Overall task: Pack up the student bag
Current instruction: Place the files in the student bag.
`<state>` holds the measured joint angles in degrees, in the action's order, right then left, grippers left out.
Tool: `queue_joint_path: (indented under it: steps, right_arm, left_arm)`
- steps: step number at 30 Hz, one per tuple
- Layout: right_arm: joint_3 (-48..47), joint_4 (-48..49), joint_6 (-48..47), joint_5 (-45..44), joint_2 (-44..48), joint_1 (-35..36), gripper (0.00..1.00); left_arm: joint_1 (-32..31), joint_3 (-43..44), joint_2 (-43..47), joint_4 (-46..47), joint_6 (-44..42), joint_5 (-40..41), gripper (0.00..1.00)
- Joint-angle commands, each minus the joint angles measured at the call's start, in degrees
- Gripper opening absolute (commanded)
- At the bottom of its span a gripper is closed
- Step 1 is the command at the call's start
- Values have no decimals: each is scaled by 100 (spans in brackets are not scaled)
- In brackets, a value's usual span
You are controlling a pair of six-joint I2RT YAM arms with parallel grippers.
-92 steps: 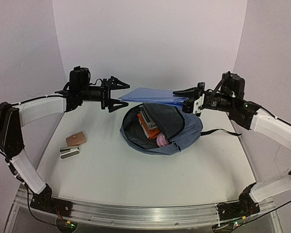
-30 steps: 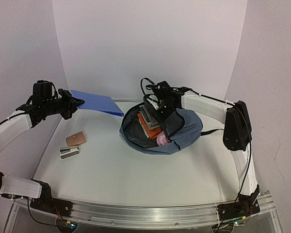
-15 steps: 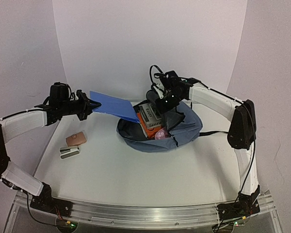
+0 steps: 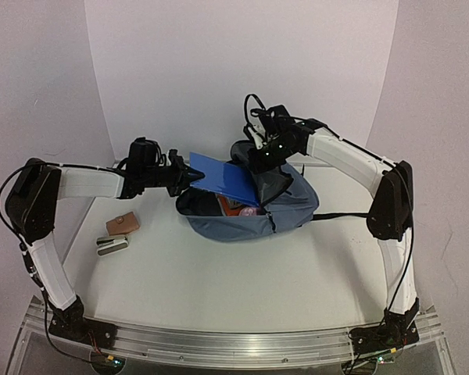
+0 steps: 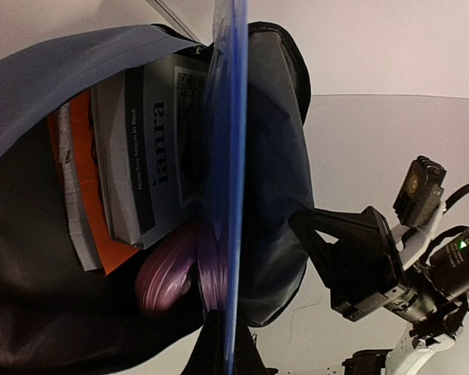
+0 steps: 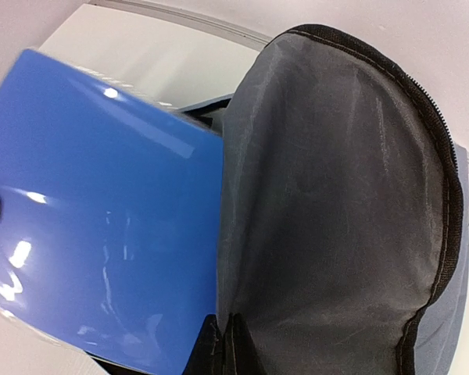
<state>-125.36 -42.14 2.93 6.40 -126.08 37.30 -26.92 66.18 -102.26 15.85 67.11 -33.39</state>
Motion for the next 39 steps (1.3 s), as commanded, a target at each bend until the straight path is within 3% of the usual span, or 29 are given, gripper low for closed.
queue_joint_path:
  steps: [1, 5, 10, 13, 15, 18, 22, 26, 31, 34, 35, 38, 39]
  right_arm:
    - [-327, 448, 124, 236, 407, 55, 0]
    - [-410, 469, 109, 271, 362, 55, 0]
    - [-538, 489, 93, 320, 301, 50, 0]
    - [-511, 486, 108, 352, 322, 27, 0]
    - [-389, 479, 141, 404, 388, -23, 0]
    - [-103, 483, 155, 504, 542, -100, 0]
    - [403, 483, 78, 649, 830, -299, 0]
    - [1076, 491, -249, 694, 1220, -467, 0]
    - [1607, 444, -798, 698, 1576, -847, 0]
    - [1720, 364, -1198, 709, 1627, -1002, 1]
    - [1691, 269, -1321, 876, 1608, -1001, 9]
    - [1186, -568, -1608, 1969, 1370, -941, 66]
    - [1037, -854, -1590, 2197, 1277, -940, 75]
  left_arm:
    - [-285, 772, -588, 633, -99, -163, 0]
    - [-550, 1426, -1258, 462, -247, -243, 0]
    - [-1084, 2627, -2096, -717, -1001, -128, 0]
    - [-1190, 2774, -2310, -959, -1033, -78, 4]
    - [-1194, 2619, -2240, -969, -1000, 2, 10]
    - [-1194, 2674, -2054, -1384, -1315, 24, 30]
    - [-1170, 3421, -1745, -3255, -2356, 266, 55]
    - [-997, 3547, -1161, -4209, -2763, 464, 80]
    - [-756, 3184, -532, -4899, -2971, 596, 98]
    - [-548, 2906, -343, -5168, -3062, 747, 100]
    - [-501, 2841, -316, -5217, -3093, 751, 100]
    - [-417, 2796, -350, -5322, -3150, 704, 100]
    - [-402, 2835, -409, -5362, -3166, 663, 100]
